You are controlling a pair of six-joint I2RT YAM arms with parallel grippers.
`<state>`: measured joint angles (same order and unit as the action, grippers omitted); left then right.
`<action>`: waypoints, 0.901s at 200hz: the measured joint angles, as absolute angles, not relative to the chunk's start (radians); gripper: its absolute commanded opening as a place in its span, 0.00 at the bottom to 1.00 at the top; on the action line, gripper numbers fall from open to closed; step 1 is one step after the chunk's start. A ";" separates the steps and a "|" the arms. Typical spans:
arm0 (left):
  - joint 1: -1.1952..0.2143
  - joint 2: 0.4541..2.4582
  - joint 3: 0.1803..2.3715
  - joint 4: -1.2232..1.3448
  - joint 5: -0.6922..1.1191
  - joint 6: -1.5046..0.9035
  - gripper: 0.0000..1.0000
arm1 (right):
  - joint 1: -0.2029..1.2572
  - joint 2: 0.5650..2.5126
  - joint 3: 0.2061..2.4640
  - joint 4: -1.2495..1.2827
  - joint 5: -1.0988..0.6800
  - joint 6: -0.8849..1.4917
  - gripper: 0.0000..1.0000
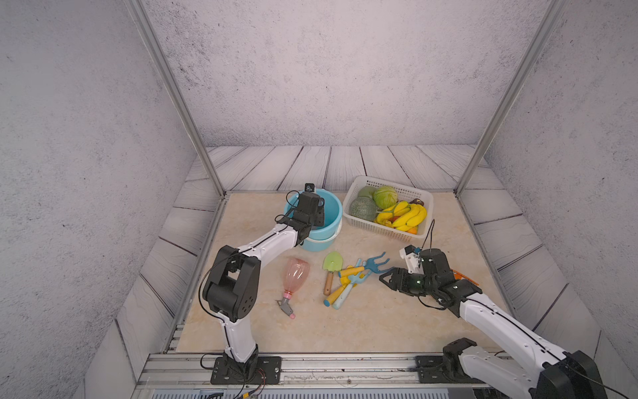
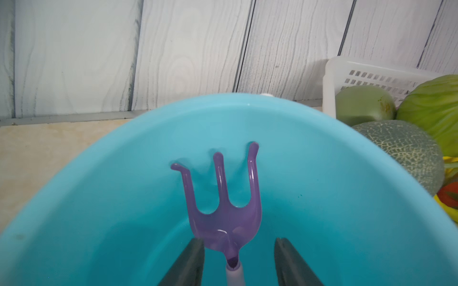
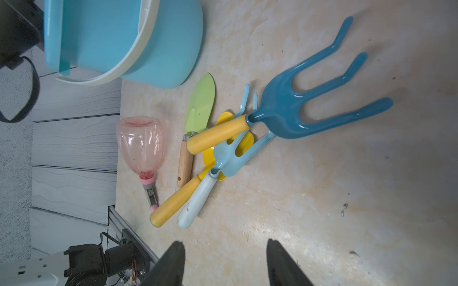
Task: Organize the gardening tools
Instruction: Place the gardening tool in the container, then pick up the gardening tool from the center of the board.
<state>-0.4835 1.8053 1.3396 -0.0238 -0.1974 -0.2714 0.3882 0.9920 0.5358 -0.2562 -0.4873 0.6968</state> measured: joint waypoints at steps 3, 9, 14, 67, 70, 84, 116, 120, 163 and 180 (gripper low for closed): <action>-0.484 1.799 1.342 -0.030 -0.197 -0.270 0.56 | 0.388 0.991 0.536 -0.259 -0.487 0.697 0.59; -0.484 1.785 1.346 -0.042 -0.196 -0.270 0.58 | 0.388 0.988 0.538 -0.265 -0.487 0.698 0.59; -0.484 1.769 1.347 -0.052 -0.194 -0.268 0.60 | 0.388 0.985 0.541 -0.270 -0.487 0.698 0.59; -0.485 1.579 1.348 -0.160 -0.107 -0.295 0.64 | 0.388 0.943 0.592 -0.339 -0.474 0.697 0.60; -0.485 1.568 1.348 -0.168 -0.099 -0.298 0.64 | 0.388 0.942 0.594 -0.343 -0.472 0.697 0.60; -0.491 1.518 1.339 -0.194 -0.059 -0.316 0.65 | 0.388 0.934 0.600 -0.358 -0.468 0.698 0.60; -0.562 1.397 1.256 -0.252 0.009 -0.356 0.67 | 0.388 0.923 0.601 -0.401 -0.454 0.703 0.60; -0.578 1.386 1.244 -0.262 0.015 -0.360 0.67 | 0.388 0.923 0.601 -0.406 -0.452 0.703 0.60; -0.754 1.362 1.104 -0.342 0.046 -0.397 0.66 | 0.388 0.904 0.595 -0.440 -0.434 0.707 0.60; -0.815 1.370 1.068 -0.373 0.045 -0.409 0.65 | 0.388 0.891 0.581 -0.442 -0.430 0.710 0.60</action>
